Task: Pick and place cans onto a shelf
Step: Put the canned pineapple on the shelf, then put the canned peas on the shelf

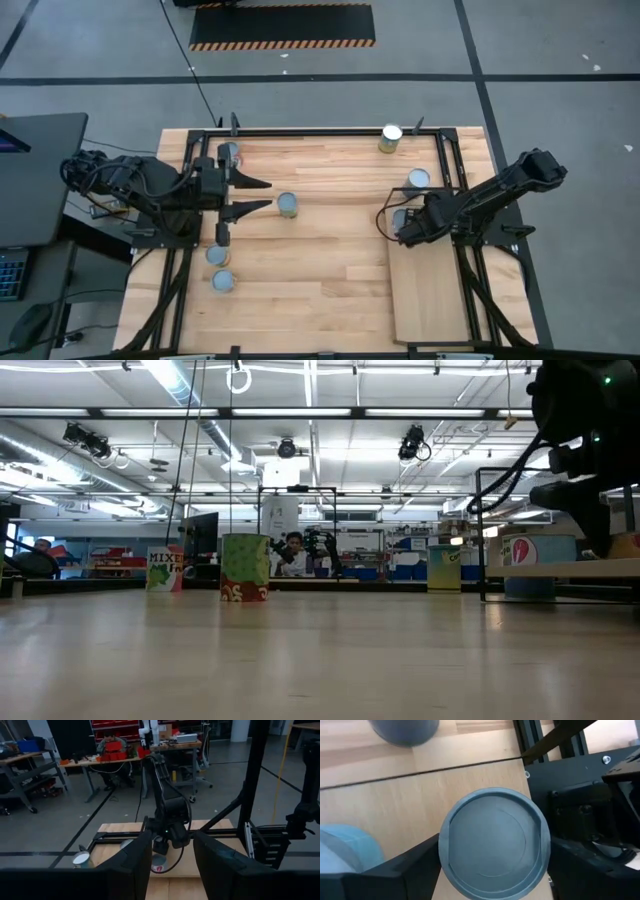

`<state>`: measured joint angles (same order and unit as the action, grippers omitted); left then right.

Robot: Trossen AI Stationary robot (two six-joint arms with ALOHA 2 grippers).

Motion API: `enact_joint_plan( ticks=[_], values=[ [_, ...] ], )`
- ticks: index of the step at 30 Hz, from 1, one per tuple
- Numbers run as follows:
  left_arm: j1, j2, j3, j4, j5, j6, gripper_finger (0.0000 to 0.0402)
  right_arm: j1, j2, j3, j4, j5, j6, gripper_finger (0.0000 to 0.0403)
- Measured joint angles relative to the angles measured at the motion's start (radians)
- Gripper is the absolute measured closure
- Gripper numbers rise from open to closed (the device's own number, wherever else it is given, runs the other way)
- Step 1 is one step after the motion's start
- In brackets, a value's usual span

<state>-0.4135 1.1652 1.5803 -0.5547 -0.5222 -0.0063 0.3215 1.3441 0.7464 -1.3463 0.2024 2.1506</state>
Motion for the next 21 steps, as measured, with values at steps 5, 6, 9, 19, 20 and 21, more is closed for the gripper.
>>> enact_joint_plan(
  ticks=[5,6,9,19,20,21],
  values=[
    [-0.001,0.0,0.0,-0.006,0.0,0.001,0.0251,-0.004,0.003,0.0,-0.002,-0.015,0.002,0.006],
    [-0.001,0.0,0.0,-0.007,0.0,0.002,0.0251,-0.004,0.0,0.0,-0.002,-0.015,0.002,0.0058],
    [-0.001,0.0,0.0,-0.011,0.0,0.003,0.0251,-0.004,-0.015,0.0,-0.008,-0.015,0.001,0.0054],
    [-0.001,0.0,0.0,-0.011,0.0,0.003,0.0251,0.0,-0.094,0.012,-0.038,-0.012,-0.001,0.005],
    [-0.001,0.0,0.0,-0.011,0.0,0.003,0.0251,0.003,-0.102,0.027,-0.046,-0.001,-0.008,0.005],
    [-0.001,0.0,0.0,-0.011,0.0,0.003,0.0251,0.008,-0.107,0.049,-0.061,0.013,-0.018,0.005]
  ],
)
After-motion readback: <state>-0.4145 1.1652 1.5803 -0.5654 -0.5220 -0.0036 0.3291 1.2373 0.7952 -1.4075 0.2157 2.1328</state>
